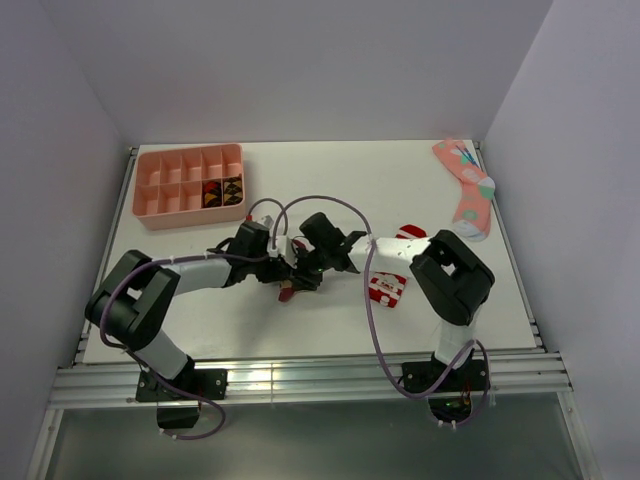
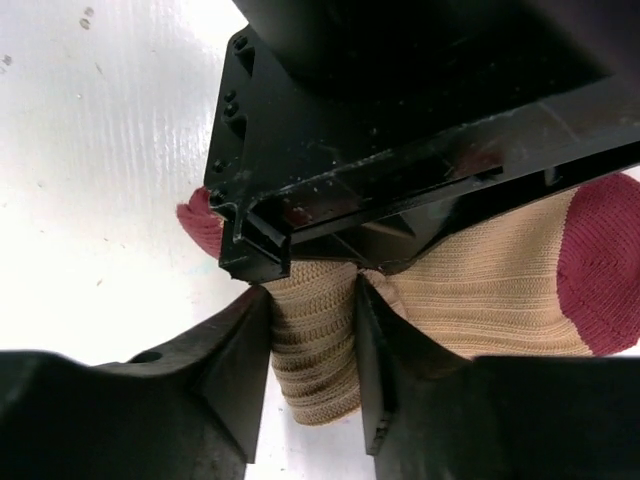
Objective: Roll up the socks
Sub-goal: Roll the sock at the center of the board.
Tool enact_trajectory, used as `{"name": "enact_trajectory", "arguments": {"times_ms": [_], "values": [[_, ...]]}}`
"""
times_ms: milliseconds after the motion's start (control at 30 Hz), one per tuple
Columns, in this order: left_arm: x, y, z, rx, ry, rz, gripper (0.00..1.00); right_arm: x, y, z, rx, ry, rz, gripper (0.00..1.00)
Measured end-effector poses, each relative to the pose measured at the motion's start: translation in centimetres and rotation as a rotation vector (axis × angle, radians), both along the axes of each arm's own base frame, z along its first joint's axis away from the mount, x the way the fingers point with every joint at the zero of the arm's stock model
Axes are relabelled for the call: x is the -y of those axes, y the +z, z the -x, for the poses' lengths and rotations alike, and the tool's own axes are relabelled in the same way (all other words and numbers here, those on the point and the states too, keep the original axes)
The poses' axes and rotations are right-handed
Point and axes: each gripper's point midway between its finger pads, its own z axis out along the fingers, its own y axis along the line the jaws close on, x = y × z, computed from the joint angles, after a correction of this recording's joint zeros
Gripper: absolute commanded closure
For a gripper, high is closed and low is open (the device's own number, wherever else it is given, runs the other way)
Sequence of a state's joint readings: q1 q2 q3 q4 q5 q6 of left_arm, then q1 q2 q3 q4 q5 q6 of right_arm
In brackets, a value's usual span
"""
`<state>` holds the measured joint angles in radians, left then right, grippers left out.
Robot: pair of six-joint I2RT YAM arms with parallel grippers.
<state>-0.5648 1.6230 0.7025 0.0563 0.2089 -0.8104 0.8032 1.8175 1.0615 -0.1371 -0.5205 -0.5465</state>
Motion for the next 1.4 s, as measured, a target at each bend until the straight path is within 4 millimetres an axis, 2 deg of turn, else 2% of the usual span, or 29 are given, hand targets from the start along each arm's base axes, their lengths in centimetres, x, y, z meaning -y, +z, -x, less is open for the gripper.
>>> {"name": "enact_trajectory", "arguments": {"times_ms": [33, 67, 200, 333, 500, 633, 767, 900, 1200, 1400], "values": [[-0.1, 0.0, 0.0, 0.003, 0.003, 0.001, 1.00, -0.1, 0.0, 0.1, -0.004, 0.003, 0.001, 0.64], [-0.2, 0.1, 0.1, 0.006, 0.004, 0.001, 1.00, -0.1, 0.1, 0.1, -0.009, 0.004, 0.002, 0.70], [-0.3, 0.1, 0.3, 0.017, 0.004, 0.010, 1.00, -0.3, 0.1, 0.6, -0.054, 0.023, 0.016, 0.76], [-0.3, 0.1, 0.8, 0.025, 0.005, 0.029, 1.00, -0.1, 0.3, 1.2, -0.135, 0.035, 0.038, 0.76], [0.6, 0.2, 1.9, 0.021, -0.007, 0.050, 1.00, 1.0, 0.7, 2.2, -0.268, 0.052, 0.075, 0.78], [2.0, 0.3, 2.5, 0.028, -0.028, 0.047, 1.00, 2.2, 0.9, 2.9, -0.349, 0.056, 0.094, 0.78], [3.9, 0.3, 2.5, 0.020, -0.023, 0.055, 1.00, 3.9, 1.1, 3.0, -0.413, 0.010, 0.124, 0.78], [4.9, 0.3, 2.3, 0.012, -0.019, 0.069, 1.00, 5.0, 1.2, 2.9, -0.448, -0.013, 0.143, 0.78], [5.2, 0.4, 2.8, 0.035, 0.009, 0.087, 0.99, 5.9, 1.0, 3.0, -0.527, 0.027, 0.125, 0.78], [5.6, 0.4, 3.6, 0.058, 0.008, 0.109, 0.93, 6.3, 1.0, 3.9, -0.601, 0.070, 0.099, 0.78]]}}
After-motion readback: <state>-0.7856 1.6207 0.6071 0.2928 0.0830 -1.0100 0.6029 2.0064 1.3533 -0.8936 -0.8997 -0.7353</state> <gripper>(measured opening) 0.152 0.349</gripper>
